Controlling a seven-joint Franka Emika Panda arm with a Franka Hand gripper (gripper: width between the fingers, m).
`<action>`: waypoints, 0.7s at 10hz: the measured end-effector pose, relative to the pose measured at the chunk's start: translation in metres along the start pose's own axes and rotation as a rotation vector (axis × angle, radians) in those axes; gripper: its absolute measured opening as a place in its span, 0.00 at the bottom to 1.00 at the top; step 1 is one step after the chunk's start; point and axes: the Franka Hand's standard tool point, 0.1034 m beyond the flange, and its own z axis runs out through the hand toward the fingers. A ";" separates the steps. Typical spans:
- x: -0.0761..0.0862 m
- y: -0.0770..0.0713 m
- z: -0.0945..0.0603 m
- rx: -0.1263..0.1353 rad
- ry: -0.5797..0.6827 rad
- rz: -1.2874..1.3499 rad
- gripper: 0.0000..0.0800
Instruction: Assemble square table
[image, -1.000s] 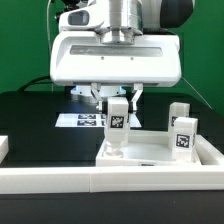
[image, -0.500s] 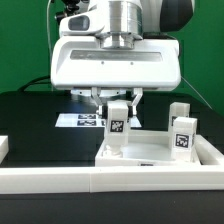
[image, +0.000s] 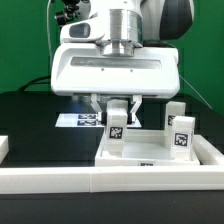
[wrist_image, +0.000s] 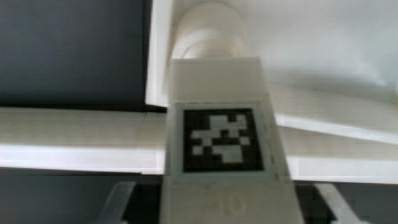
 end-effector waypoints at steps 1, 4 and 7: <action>0.001 0.001 0.000 -0.009 0.021 -0.002 0.36; 0.001 0.001 0.001 -0.009 0.020 -0.002 0.37; 0.001 0.001 0.001 -0.009 0.019 -0.002 0.73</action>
Offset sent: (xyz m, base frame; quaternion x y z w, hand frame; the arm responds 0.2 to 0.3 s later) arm 0.0000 0.0000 0.0000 0.0000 0.0000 0.0000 1.0000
